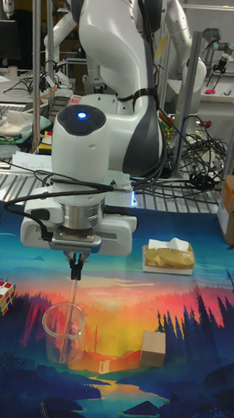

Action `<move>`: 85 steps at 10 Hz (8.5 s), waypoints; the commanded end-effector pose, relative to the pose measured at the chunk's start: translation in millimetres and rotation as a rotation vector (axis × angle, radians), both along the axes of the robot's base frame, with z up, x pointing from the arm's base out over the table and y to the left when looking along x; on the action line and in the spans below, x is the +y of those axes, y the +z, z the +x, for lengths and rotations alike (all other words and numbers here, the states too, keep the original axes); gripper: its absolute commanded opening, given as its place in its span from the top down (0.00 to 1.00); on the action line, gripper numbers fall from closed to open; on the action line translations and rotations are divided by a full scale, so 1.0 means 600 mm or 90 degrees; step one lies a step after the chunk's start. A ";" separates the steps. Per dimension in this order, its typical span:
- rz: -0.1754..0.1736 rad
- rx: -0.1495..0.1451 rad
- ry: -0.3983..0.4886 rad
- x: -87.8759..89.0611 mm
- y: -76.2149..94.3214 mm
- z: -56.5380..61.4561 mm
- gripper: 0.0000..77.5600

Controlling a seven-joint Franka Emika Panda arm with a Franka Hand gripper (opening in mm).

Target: Shake the test tube

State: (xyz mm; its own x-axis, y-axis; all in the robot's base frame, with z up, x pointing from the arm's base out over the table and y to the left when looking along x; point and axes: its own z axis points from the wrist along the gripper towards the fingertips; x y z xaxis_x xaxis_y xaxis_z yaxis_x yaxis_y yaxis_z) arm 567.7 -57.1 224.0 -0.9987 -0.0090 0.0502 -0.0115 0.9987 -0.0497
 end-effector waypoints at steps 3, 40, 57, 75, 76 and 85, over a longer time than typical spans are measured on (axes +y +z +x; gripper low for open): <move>-0.001 -0.002 0.000 0.000 0.002 0.001 0.99; -0.001 0.002 -0.015 0.024 -0.001 -0.014 0.00; 0.000 0.002 0.008 0.012 -0.006 -0.012 0.99; -0.007 0.006 0.000 0.008 0.022 0.004 0.99; -0.007 0.007 -0.003 0.010 0.031 0.007 0.99; -0.019 0.042 -0.001 0.008 0.072 0.011 0.99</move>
State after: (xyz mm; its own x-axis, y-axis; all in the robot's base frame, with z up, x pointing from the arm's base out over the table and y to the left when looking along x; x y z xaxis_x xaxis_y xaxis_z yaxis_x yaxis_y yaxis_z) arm 574.5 -52.4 261.5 -0.9943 -0.0046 0.1069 -0.0126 0.9972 -0.0739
